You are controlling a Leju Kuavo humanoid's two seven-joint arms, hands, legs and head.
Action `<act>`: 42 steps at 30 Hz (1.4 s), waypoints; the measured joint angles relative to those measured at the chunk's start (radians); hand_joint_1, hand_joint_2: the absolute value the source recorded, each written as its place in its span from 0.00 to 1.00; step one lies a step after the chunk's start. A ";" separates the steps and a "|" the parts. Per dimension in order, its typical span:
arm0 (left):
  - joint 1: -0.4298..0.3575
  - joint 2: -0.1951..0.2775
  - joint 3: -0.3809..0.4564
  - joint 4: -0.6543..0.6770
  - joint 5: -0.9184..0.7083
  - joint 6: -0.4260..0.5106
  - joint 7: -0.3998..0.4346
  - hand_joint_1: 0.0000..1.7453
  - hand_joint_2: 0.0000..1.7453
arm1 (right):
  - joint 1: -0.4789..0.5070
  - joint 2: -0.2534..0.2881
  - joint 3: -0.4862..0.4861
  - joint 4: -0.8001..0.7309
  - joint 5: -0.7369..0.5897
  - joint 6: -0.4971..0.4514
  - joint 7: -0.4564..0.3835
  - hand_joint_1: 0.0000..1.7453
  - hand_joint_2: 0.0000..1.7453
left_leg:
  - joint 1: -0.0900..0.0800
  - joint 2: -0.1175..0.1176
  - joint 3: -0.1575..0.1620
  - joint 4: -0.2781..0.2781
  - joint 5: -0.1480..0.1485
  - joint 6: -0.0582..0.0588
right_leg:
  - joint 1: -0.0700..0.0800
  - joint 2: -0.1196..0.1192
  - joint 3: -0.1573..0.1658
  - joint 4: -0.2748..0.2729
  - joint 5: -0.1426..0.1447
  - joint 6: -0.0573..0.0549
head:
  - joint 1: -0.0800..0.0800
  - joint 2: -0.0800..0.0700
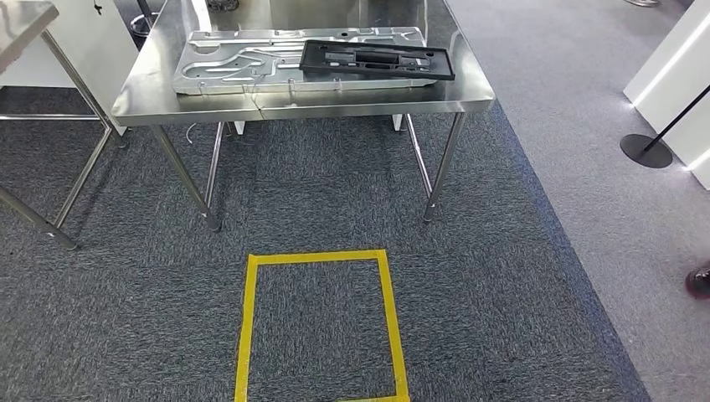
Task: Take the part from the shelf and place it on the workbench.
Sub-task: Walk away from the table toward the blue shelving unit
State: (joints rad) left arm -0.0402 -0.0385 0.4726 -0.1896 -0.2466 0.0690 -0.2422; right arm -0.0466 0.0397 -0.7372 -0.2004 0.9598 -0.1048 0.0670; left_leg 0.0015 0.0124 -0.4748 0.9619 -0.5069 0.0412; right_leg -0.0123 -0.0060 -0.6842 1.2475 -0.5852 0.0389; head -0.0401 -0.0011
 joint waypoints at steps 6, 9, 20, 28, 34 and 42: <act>0.000 -0.004 0.000 0.000 -0.008 -0.004 0.003 0.00 0.00 | 0.001 0.000 -0.012 0.000 -0.004 -0.003 0.010 0.00 1.00 | -0.012 0.000 -0.010 0.014 0.004 -0.006 | 0.008 0.000 0.149 -0.217 0.096 -0.024 | 0.000 0.000; -0.003 -0.007 0.000 0.000 -0.011 -0.004 0.008 0.00 0.00 | 0.001 0.000 -0.016 0.000 -0.006 -0.006 0.018 0.00 1.00 | -0.013 0.001 -0.017 0.017 0.006 -0.020 | 0.012 0.000 0.161 -0.260 0.099 -0.034 | 0.000 0.000; 0.000 -0.006 0.000 0.000 -0.021 -0.005 0.021 0.00 0.00 | 0.002 0.010 -0.026 0.002 -0.006 -0.037 0.053 0.00 1.00 | 0.013 -0.004 -0.075 0.144 -0.026 -0.059 | 0.002 -0.002 0.153 -0.259 0.108 -0.047 | 0.000 0.000; -0.002 -0.006 0.000 0.000 -0.023 0.002 0.026 0.00 0.00 | 0.002 0.024 -0.023 0.002 0.049 -0.218 0.013 0.00 0.00 | 0.010 -0.004 -0.041 0.028 0.018 -0.011 | -0.001 0.002 0.107 -0.172 0.054 -0.004 | 0.000 0.000; -0.001 -0.007 0.000 0.000 -0.025 0.000 0.033 0.00 0.00 | 0.006 0.026 -0.021 0.004 0.053 -0.229 0.013 0.00 1.00 | 0.006 -0.003 -0.052 0.032 0.023 -0.005 | -0.001 0.002 0.057 -0.035 0.019 -0.003 | 0.000 0.000; -0.004 -0.006 0.002 0.000 -0.026 -0.001 0.033 0.00 0.00 | 0.003 0.026 -0.022 0.005 0.031 -0.120 0.019 0.00 1.00 | 0.001 -0.004 -0.065 0.061 0.004 -0.045 | 0.003 0.003 0.154 -0.257 0.100 -0.040 | 0.000 0.000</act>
State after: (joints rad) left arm -0.0445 -0.0444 0.4748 -0.1896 -0.2722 0.0682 -0.2093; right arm -0.0433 0.0660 -0.7592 -0.1954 0.9905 -0.2252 0.0858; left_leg 0.0029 0.0085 -0.5397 1.0230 -0.5028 -0.0038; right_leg -0.0089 -0.0032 -0.5298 0.9901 -0.4853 -0.0013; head -0.0402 -0.0011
